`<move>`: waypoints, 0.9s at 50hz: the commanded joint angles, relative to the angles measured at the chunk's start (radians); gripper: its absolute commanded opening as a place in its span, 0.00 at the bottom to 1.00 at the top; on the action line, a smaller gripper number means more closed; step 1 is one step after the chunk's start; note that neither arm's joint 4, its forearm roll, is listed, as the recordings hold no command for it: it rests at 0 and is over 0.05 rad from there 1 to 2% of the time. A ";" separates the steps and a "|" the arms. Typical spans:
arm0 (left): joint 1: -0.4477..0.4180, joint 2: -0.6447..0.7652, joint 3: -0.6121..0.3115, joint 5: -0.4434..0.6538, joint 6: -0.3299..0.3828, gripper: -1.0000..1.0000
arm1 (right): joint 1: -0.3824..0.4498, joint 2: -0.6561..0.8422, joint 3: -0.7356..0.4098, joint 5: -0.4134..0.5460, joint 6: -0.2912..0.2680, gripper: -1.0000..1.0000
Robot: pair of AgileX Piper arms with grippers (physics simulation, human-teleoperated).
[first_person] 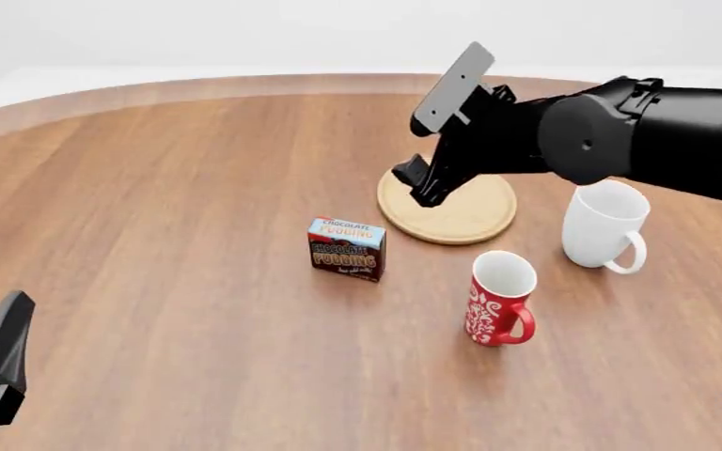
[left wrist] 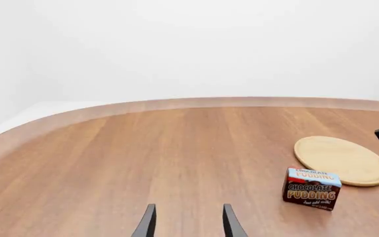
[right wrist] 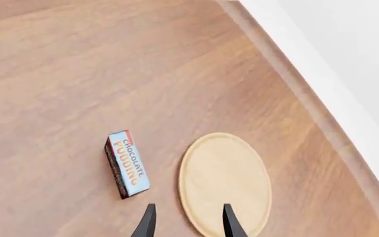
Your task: Put the chocolate pudding to the left of the plate.
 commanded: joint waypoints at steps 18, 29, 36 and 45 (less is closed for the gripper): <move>0.000 0.000 0.000 0.000 0.000 1.00 | 0.092 0.153 -0.011 -0.085 0.049 1.00; 0.000 0.000 0.000 0.000 0.000 1.00 | 0.107 0.176 0.005 -0.115 0.064 1.00; 0.000 0.000 0.000 0.000 0.000 1.00 | 0.112 0.198 0.013 -0.140 0.075 1.00; 0.000 0.000 0.000 0.000 0.000 1.00 | 0.109 0.215 0.019 -0.158 0.081 1.00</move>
